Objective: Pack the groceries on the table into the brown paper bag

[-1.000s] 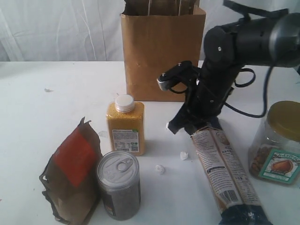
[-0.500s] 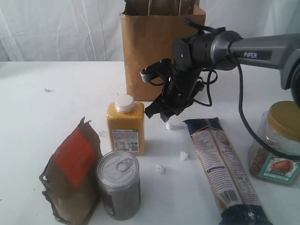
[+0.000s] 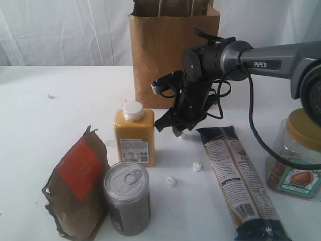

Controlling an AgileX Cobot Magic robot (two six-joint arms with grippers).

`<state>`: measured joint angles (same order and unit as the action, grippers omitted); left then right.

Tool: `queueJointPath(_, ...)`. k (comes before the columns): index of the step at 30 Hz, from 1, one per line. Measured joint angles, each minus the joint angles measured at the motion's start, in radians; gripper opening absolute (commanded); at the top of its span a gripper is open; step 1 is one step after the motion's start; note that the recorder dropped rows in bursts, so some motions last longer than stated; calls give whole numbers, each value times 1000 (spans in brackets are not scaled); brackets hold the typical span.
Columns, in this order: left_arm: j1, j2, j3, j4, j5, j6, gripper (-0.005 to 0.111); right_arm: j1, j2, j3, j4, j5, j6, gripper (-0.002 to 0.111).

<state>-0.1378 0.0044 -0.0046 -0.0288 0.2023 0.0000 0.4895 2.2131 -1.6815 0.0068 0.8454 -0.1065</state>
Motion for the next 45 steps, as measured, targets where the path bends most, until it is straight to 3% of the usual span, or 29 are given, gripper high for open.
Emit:
queueJointPath(3, 0, 0, 0, 0, 0, 0, 0, 0, 6, 0, 0, 4, 2, 30)
queueJointPath(11, 0, 0, 0, 0, 0, 0, 0, 0, 14, 0, 40, 26, -9, 0)
queueJointPath(22, 0, 0, 0, 0, 0, 0, 0, 0, -2, 0, 83, 145, -16, 0)
queueJointPath(31, 0, 0, 0, 0, 0, 0, 0, 29, -169, 17, 88, 288, -23, 0)
queueJointPath(45, 0, 0, 0, 0, 0, 0, 0, 42, -805, 505, 85, 283, -62, 0)
